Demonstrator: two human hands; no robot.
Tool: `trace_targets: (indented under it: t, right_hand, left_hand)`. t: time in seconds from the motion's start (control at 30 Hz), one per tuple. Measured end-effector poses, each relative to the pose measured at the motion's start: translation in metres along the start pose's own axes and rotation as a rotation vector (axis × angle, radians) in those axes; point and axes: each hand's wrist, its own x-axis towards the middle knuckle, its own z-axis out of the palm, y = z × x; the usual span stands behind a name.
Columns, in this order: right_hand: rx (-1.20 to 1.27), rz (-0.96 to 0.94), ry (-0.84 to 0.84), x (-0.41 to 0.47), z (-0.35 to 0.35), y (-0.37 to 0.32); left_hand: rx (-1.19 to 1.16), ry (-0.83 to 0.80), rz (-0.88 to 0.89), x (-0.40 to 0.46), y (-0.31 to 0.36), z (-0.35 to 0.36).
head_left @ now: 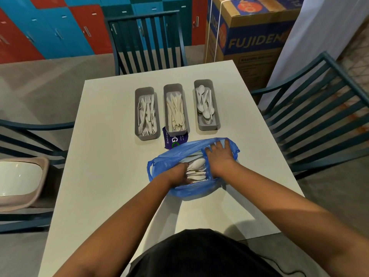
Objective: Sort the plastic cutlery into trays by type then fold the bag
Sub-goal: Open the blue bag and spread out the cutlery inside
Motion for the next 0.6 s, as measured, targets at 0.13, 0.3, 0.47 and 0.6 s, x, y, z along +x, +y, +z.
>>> trace_targets:
  t: [0.13, 0.3, 0.47, 0.6]
  right_hand:
    - [0.011, -0.005, -0.004, 0.0023, 0.0005, 0.0002]
    - [0.016, -0.015, -0.008, 0.0034, 0.0004, -0.0003]
    - [0.013, -0.015, 0.001, 0.0031, -0.0009, 0.0012]
    - [-0.003, -0.023, 0.011, 0.0005, -0.0044, 0.0021]
  left_hand:
    - [0.05, 0.009, 0.004, 0.0004, -0.0024, -0.0013]
    - [0.046, -0.003, 0.012, -0.0001, -0.008, -0.0021]
    - [0.043, 0.008, 0.055, -0.0021, -0.007, -0.0038]
    - [-0.026, 0.01, 0.056, -0.002, -0.0083, -0.0065]
